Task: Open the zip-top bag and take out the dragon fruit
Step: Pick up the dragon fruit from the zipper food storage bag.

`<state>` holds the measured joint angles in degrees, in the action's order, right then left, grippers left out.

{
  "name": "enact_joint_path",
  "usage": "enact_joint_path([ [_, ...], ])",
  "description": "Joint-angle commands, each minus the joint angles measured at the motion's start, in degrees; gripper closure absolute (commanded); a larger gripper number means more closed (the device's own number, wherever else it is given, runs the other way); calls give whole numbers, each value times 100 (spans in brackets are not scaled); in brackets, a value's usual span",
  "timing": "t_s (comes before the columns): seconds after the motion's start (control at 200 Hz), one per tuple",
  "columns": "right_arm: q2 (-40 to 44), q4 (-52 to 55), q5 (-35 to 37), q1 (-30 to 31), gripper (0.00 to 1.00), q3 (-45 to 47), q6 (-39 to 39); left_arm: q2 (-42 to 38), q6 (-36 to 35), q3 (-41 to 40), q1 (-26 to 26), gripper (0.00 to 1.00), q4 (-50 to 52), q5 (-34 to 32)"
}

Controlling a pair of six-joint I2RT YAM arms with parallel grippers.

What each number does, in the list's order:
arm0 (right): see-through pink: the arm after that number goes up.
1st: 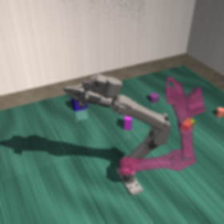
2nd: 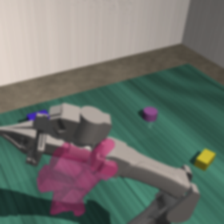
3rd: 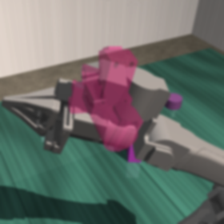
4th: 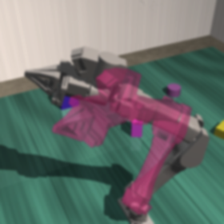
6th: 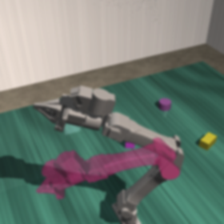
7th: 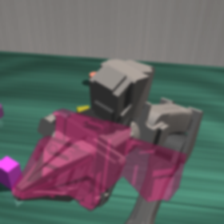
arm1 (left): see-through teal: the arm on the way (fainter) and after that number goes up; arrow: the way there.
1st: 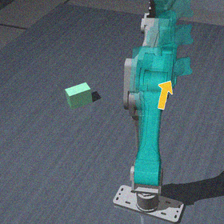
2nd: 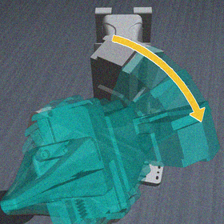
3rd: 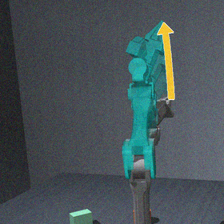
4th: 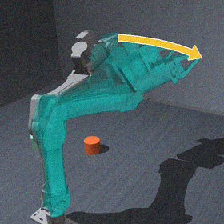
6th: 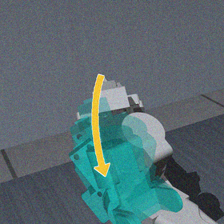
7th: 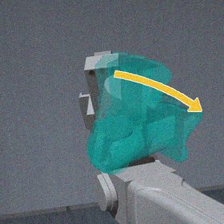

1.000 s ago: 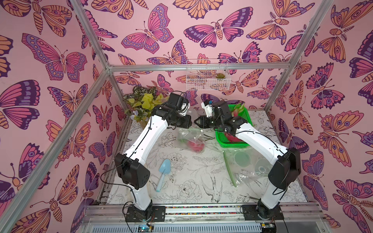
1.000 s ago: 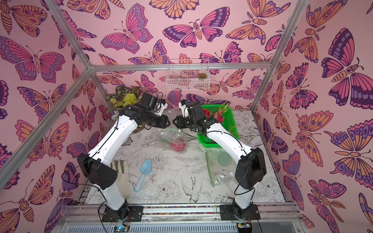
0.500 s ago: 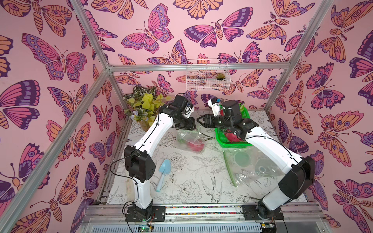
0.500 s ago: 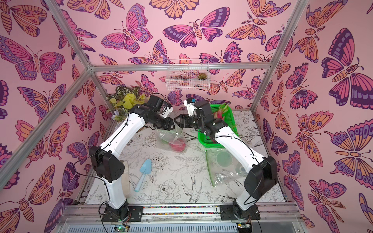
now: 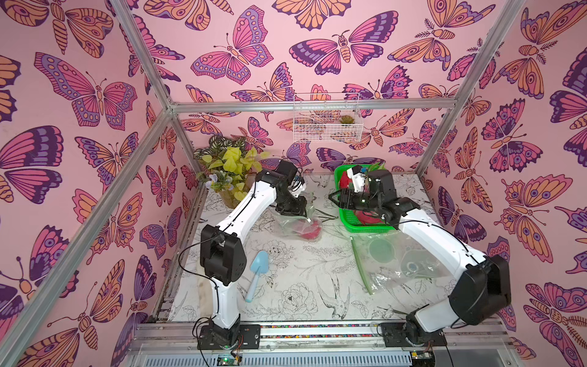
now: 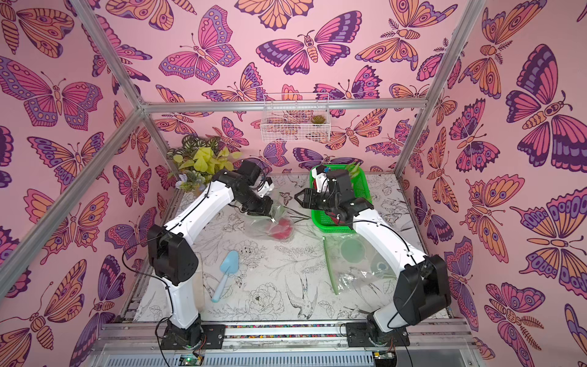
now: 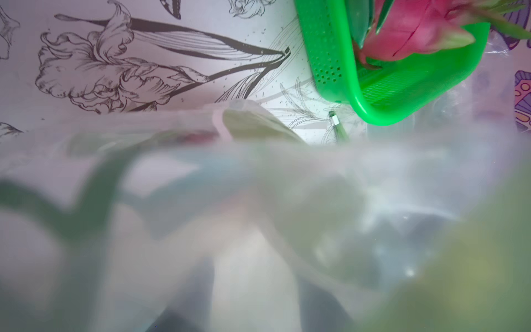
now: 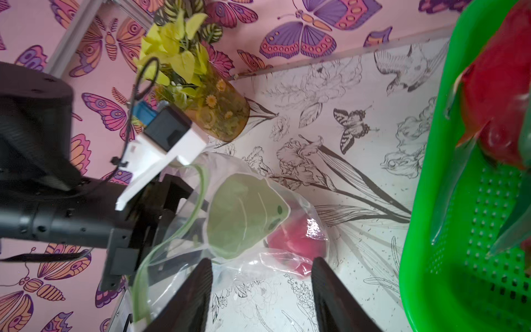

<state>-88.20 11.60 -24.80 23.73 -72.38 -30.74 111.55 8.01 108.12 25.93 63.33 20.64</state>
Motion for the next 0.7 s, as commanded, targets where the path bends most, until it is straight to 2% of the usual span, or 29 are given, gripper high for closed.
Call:
enact_joint_path([
  [0.0,-393,-399,-210,9,44,125,-362,83,53,-205,-1,51,205,-71],
  [0.18,-869,-654,-279,112,44,121,-547,51,175,-571,-66,52,41,-227],
  [0.606,-1458,-903,-228,272,44,75,-539,-393,614,-1884,-80,51,-1217,288],
  [0.691,-1539,-914,-254,272,44,79,-521,-562,703,-2027,-87,51,-1367,232],
])
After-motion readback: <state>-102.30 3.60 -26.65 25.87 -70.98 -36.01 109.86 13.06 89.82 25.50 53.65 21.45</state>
